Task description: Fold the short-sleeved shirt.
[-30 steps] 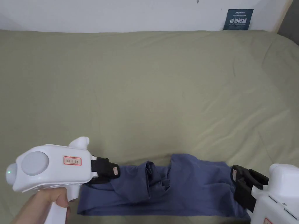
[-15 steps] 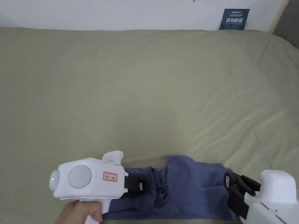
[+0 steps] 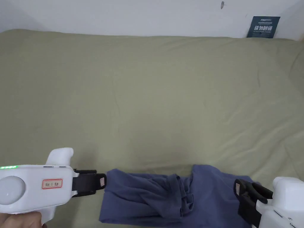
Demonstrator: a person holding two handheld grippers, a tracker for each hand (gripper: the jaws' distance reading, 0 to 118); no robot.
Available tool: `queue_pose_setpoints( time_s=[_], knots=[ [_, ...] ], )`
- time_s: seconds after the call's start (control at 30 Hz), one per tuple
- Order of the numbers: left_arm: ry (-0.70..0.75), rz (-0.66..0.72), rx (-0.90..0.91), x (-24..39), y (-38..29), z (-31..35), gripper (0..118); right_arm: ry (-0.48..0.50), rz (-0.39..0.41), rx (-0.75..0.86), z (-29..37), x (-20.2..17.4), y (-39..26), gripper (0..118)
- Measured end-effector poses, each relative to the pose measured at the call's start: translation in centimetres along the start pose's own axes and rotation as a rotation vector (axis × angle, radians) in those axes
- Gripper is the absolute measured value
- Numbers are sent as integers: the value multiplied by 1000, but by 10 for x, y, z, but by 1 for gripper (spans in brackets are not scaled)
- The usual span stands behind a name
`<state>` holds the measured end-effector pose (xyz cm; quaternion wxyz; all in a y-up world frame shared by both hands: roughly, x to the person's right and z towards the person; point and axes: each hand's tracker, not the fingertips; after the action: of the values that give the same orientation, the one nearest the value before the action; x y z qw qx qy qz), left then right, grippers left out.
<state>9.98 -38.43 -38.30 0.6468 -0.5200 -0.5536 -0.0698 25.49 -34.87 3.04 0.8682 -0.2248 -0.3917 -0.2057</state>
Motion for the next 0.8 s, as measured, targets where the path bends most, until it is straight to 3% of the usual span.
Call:
queue_pose_setpoints(
  time_s=[0.03,0.07,0.2,0.5,0.57,0.63,0.67,0.73,0.8],
  knots=[
    [-29,18,-21,-6,0,-7,113,-1,7,-2,0,0,0,2],
    [-73,30,-49,-12,-1,-13,115,-4,11,-3,0,0,0,2],
    [-185,160,-128,-28,-2,-43,115,-22,12,-10,0,2,1,2],
    [-384,239,-213,-28,8,-75,112,-37,1,-32,-3,6,-2,2],
    [-409,260,-238,-18,2,-77,82,-35,-4,-35,-4,6,-3,2],
    [-296,197,-265,-11,-2,-88,36,-34,-6,-35,-3,6,-3,2],
    [-266,189,-263,-10,-5,-87,31,-33,-8,-35,-3,5,-3,2],
    [-348,265,-251,-16,-5,-81,20,-29,-7,-32,0,5,-3,2],
    [-318,216,-230,-22,-7,-79,18,-29,0,-25,2,5,-1,1]
  ],
)
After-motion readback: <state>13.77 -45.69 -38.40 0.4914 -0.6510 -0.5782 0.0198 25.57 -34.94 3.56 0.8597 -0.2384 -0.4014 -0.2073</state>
